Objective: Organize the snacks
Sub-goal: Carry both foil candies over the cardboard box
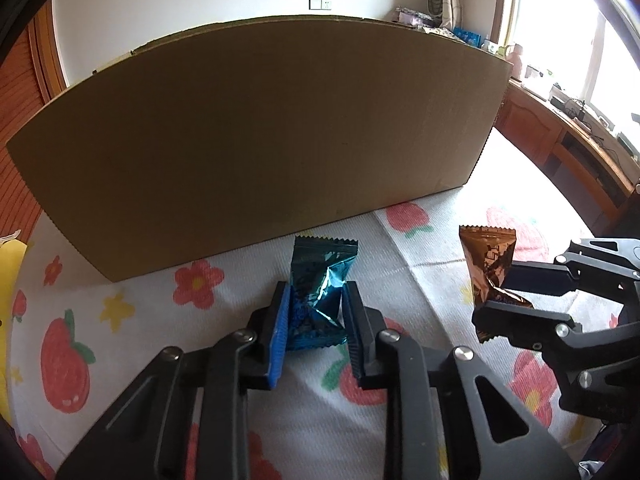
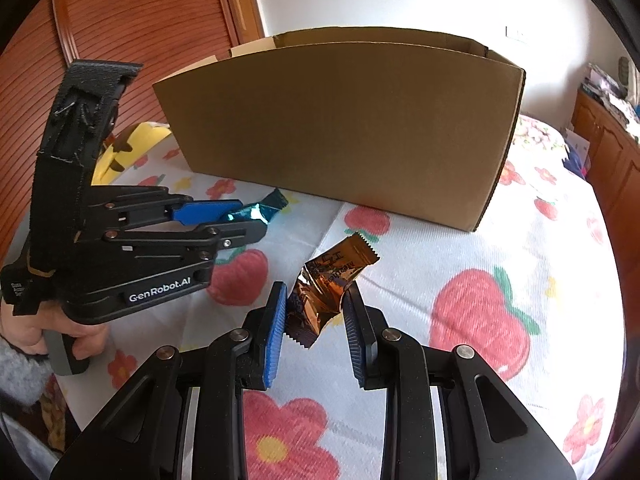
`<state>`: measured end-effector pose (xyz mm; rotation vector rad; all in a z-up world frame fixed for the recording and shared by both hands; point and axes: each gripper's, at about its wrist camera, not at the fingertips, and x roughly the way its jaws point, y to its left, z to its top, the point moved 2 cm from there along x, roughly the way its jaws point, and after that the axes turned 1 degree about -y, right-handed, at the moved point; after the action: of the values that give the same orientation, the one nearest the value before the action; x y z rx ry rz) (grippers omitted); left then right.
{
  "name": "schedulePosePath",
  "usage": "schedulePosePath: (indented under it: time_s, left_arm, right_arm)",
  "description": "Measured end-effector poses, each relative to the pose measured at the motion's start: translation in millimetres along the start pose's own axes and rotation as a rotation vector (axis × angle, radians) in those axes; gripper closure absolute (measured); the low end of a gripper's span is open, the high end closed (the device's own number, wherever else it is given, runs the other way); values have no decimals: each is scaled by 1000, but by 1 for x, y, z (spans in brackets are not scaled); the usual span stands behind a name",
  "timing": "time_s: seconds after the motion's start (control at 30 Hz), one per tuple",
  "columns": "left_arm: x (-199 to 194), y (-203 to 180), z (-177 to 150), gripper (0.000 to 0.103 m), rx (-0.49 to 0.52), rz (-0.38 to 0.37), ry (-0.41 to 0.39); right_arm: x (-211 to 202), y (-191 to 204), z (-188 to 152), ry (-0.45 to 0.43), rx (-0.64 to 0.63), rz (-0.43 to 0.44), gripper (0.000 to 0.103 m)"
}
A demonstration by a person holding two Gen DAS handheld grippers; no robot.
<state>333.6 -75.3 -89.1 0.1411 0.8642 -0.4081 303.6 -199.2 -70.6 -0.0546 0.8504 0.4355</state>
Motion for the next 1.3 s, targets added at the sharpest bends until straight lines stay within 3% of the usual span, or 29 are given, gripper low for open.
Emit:
schedulePosePath:
  time_s: [0.43,0.97,1.3]
  left_arm:
    - [-26,-13,0,79,-1,1,-42]
    - [-135,-9,43,79,-7,25,-262]
    - [-179,-7,58,79,18,36,-328]
  right_arm:
    - [-9,2,-4,-7,12,-3,76]
    - [-97,24,27,-157,-37,-37,76]
    - [-138,37,50,-236,-68,-50,76]
